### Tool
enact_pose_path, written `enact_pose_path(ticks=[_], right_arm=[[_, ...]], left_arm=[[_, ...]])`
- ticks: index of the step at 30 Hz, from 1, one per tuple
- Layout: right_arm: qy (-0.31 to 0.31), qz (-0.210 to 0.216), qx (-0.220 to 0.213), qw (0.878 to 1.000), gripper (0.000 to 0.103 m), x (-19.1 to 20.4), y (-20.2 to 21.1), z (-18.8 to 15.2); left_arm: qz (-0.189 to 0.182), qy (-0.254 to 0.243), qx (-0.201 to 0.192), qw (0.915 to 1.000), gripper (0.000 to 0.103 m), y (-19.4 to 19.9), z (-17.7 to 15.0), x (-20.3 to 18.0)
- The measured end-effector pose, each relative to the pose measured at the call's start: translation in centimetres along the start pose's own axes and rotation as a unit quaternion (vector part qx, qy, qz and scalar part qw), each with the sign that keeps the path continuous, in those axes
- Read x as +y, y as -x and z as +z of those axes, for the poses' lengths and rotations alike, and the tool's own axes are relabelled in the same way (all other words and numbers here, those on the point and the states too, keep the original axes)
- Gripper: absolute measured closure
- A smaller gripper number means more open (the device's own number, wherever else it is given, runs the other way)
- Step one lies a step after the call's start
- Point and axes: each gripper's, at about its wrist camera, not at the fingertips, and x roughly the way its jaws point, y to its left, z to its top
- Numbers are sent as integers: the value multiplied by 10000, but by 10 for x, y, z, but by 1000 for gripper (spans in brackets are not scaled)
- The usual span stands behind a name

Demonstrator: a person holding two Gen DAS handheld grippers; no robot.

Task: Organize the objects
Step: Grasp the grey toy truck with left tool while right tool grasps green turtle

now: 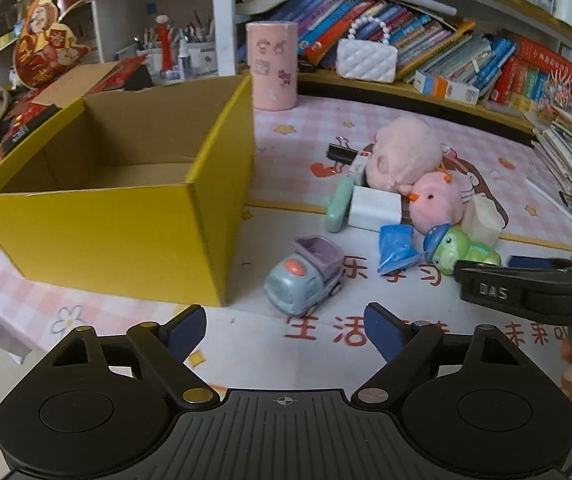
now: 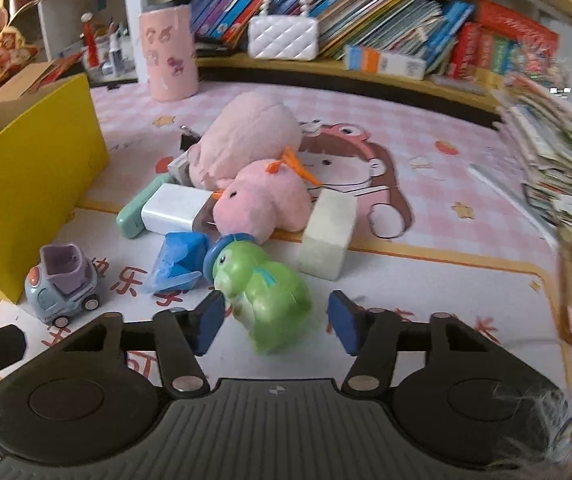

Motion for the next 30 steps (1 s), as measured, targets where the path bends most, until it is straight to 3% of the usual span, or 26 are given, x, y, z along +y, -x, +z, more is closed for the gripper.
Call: enact_pose_path(ticks=[3, 13, 16, 24, 30], right_arm=[[111, 287, 53, 9995, 61, -3, -9, 4], [30, 665, -338, 9972, 64, -15, 31, 9], [51, 752, -368, 9965, 64, -11, 44, 4], [-83, 457, -376, 9982, 64, -1, 64, -10], [-229, 339, -337, 9986, 64, 26, 79, -22]], left_arm=[[64, -73, 49, 9999, 22, -12, 5, -10], [438, -132, 226, 9987, 27, -61, 20, -31], [522, -72, 304, 9981, 42, -71, 19, -34], [0, 100, 40, 9999, 43, -40, 15, -19], [-410, 173, -97, 9990, 43, 1, 3, 16]])
